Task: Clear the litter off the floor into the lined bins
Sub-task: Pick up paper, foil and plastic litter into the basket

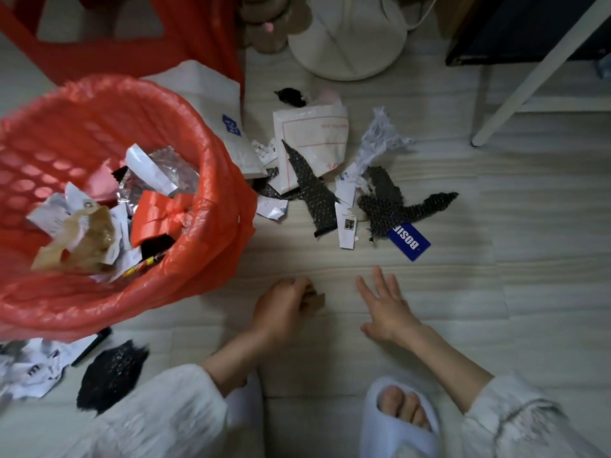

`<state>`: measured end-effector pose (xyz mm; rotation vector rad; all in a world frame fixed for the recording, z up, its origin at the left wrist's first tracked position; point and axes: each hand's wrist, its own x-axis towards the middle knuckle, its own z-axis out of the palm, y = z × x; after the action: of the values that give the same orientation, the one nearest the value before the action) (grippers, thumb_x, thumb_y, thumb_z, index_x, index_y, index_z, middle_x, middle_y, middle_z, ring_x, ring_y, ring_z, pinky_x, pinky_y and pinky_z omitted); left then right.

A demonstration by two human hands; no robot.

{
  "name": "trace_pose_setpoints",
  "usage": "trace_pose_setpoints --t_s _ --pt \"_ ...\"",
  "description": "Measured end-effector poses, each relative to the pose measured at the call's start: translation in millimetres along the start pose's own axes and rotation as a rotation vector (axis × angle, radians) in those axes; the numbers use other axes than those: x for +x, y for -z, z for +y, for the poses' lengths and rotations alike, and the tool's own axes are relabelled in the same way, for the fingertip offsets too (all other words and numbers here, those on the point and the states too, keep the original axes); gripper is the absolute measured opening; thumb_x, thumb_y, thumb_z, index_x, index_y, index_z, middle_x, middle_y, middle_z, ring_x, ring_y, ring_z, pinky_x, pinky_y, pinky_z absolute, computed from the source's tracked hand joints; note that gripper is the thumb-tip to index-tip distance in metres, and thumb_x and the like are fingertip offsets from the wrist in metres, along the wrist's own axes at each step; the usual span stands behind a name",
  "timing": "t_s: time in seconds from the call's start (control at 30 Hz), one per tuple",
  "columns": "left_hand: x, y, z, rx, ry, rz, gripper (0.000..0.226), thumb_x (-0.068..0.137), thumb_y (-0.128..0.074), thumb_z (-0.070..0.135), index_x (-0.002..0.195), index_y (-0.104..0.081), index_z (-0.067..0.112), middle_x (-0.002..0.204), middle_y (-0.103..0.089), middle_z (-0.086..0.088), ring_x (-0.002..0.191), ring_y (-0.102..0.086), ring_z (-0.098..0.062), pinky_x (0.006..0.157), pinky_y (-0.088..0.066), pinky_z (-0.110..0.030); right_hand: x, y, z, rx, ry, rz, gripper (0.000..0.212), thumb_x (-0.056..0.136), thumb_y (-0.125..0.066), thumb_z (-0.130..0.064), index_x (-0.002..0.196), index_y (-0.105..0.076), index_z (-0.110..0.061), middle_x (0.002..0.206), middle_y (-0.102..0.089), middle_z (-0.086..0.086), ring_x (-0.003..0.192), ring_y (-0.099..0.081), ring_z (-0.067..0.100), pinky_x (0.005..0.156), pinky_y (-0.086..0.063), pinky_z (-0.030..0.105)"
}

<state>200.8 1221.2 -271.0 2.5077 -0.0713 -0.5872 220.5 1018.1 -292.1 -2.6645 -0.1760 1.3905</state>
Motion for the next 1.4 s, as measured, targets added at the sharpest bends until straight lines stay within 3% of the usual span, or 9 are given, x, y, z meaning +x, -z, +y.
trace_pose_setpoints --t_s 0.1,0.27,0.37,0.53,0.67,0.87,0.97,1.17,1.4 --pt "-1.8 38.2 24.5 -0.119 -0.147 0.201 0.022 0.079 -0.065 0.011 0.1 -0.059 0.014 0.096 -0.062 -0.007 0.089 -0.058 -0.027 0.068 -0.038 -0.028 -7.9 13.4 2.2 0.069 0.025 0.01 0.081 0.091 -0.055 -0.03 0.15 0.0 -0.022 0.156 0.019 0.006 0.145 0.012 0.029 0.118 -0.004 0.035" --pt "-13.3 117.4 55.5 -0.094 -0.323 0.497 0.025 0.079 -0.07 0.013 0.102 -0.059 0.011 0.093 -0.059 -0.002 0.082 -0.052 -0.012 0.068 -0.038 -0.018 -30.0 42.1 -2.2 0.243 0.021 0.134 0.069 0.095 -0.048 -0.035 0.15 -0.012 -0.015 0.158 -0.007 0.006 0.146 -0.011 0.019 0.116 -0.015 0.03" --pt "-31.4 157.0 55.7 -0.136 -0.277 0.674 0.025 0.08 -0.07 0.01 0.102 -0.059 0.008 0.093 -0.058 -0.003 0.083 -0.051 -0.009 0.071 -0.038 -0.016 -46.7 61.3 -27.3 0.312 0.084 0.204 0.063 0.095 -0.049 -0.032 0.148 -0.021 -0.013 0.155 -0.023 0.007 0.141 -0.025 0.021 0.113 -0.023 0.03" --pt "-61.0 204.2 18.8 -0.297 -0.001 0.943 0.029 0.083 -0.067 0.018 0.108 -0.053 0.015 0.101 -0.062 -0.005 0.092 -0.06 -0.019 0.084 -0.049 -0.038 -72.0 84.9 -77.2 0.374 0.214 0.251 0.057 0.095 -0.049 -0.03 0.146 -0.028 -0.016 0.149 -0.035 0.008 0.134 -0.038 0.023 0.108 -0.031 0.031" --pt "-65.6 216.8 -0.6 -0.079 0.344 0.757 0.06 0.082 -0.065 0.033 0.133 -0.036 0.023 0.128 -0.052 -0.006 0.121 -0.047 -0.028 0.103 -0.031 -0.055 -84.0 87.7 -95.8 0.334 0.276 0.248 0.055 0.095 -0.047 -0.03 0.145 -0.029 -0.017 0.148 -0.036 0.009 0.134 -0.039 0.023 0.108 -0.032 0.031" --pt "-39.9 198.9 45.9 0.214 -0.103 0.783 0.042 0.083 -0.049 0.019 0.125 -0.05 0.011 0.119 -0.054 -0.012 0.112 -0.048 -0.033 0.091 -0.04 -0.045 -71.2 98.5 -75.8 0.32 0.215 0.292 0.054 0.096 -0.047 -0.03 0.145 -0.03 -0.013 0.146 -0.039 0.01 0.134 -0.038 0.024 0.105 -0.032 0.029" --pt "-10.4 175.1 77.8 0.341 -0.308 0.525 0.04 0.087 -0.05 0.016 0.127 -0.047 0.012 0.12 -0.052 -0.009 0.109 -0.049 -0.028 0.09 -0.042 -0.038 -49.5 106.1 -48.1 0.37 0.105 0.353 0.049 0.095 -0.049 -0.027 0.14 -0.036 -0.012 0.14 -0.045 0.012 0.127 -0.044 0.027 0.099 -0.038 0.033" --pt "73.2 83.4 91.1 0.807 -0.324 -0.196 0.055 0.092 -0.049 0.028 0.141 -0.026 0.017 0.139 -0.034 -0.01 0.125 -0.037 -0.029 0.096 -0.036 -0.041 2.4 109.9 19.3 0.227 -0.17 0.43 0.059 0.088 -0.054 -0.037 0.138 -0.032 -0.013 0.137 -0.04 0.017 0.125 -0.039 0.037 0.1 -0.041 0.043" --pt "119.6 4.0 52.2 0.639 -0.157 -0.273 0.075 0.094 -0.047 0.033 0.147 0.006 0.037 0.154 0.024 -0.008 0.142 0.017 -0.034 0.113 -0.006 -0.057 54.6 96.3 32.5 -0.034 -0.04 0.481 0.092 0.087 -0.055 -0.05 0.149 0.009 -0.025 0.158 0.01 0.006 0.145 0.004 0.031 0.114 -0.021 0.05"
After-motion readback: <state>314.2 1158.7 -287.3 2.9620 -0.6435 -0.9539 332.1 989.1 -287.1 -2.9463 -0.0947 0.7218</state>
